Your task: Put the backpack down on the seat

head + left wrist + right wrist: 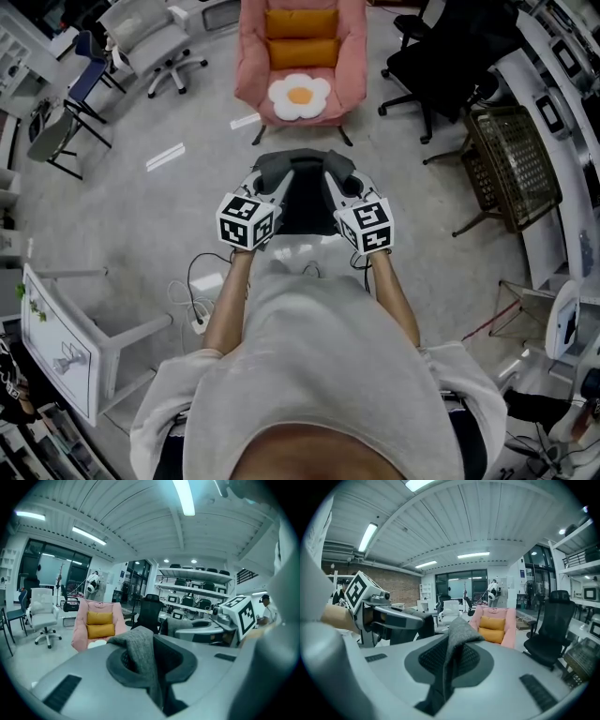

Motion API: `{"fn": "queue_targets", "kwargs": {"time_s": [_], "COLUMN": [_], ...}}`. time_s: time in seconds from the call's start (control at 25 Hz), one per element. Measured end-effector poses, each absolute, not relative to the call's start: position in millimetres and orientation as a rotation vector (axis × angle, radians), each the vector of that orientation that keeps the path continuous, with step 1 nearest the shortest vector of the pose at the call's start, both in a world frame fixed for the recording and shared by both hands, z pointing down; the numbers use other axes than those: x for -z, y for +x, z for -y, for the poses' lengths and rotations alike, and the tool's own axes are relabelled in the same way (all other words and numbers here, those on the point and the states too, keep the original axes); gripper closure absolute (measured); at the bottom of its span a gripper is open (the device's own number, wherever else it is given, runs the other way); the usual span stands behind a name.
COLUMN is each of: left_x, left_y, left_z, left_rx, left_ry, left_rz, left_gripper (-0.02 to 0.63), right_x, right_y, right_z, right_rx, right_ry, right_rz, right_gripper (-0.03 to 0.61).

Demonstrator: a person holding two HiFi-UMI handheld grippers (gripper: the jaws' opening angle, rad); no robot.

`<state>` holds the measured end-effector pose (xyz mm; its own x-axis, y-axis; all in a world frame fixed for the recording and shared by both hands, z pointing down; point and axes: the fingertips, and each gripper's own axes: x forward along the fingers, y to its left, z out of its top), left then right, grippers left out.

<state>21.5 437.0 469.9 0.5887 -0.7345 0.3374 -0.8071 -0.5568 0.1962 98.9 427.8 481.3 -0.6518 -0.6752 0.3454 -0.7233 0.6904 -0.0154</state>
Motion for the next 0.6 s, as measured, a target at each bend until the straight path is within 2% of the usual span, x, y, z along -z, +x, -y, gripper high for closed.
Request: {"fn": "queue_targets", "kwargs": {"time_s": [0.6], "left_x": [-488.8], "left_y": [38.8], "left_z": [-377.4], "left_rx": [-0.31], "left_ry": [2.487], "left_rz": [1.207], "left_gripper": [0.578], "right_x": [-498.1], "right_y": [115.0], "right_z": [-367.1], "right_rx": [-0.246], "right_ry": [1.113], "right_rz": [2.567], "right_gripper": [0.551]}}
